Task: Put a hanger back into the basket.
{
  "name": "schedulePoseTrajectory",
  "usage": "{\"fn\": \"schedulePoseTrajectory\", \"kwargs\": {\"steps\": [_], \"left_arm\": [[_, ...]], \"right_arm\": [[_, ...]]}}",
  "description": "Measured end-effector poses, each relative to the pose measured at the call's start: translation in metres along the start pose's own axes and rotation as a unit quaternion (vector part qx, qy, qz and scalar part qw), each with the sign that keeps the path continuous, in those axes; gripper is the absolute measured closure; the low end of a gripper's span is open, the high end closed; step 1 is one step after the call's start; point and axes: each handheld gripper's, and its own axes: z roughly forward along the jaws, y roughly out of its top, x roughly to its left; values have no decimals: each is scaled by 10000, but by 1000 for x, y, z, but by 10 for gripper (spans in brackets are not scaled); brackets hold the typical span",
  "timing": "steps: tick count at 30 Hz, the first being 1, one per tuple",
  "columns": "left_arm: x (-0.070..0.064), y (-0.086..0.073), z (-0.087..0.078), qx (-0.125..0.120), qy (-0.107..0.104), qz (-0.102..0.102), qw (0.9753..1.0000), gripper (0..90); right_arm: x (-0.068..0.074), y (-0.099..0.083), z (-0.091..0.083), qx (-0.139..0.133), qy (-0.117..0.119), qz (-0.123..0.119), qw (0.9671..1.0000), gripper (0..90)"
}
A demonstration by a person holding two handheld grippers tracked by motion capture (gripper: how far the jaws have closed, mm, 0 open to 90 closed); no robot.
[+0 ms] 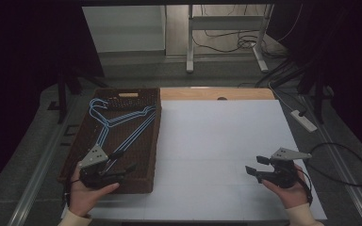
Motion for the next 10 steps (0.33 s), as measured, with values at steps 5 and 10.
{"fn": "schedulePoseTrajectory", "kwargs": {"steps": [5,10], "left_arm": [[0,1,-1,-36,3,-7,10000,346],[0,1,-1,-38,14,1,10000,345]], "right_arm": [[0,0,0,-15,6,-18,10000,347],[0,0,0,-17,18,-35,10000,346]]}}
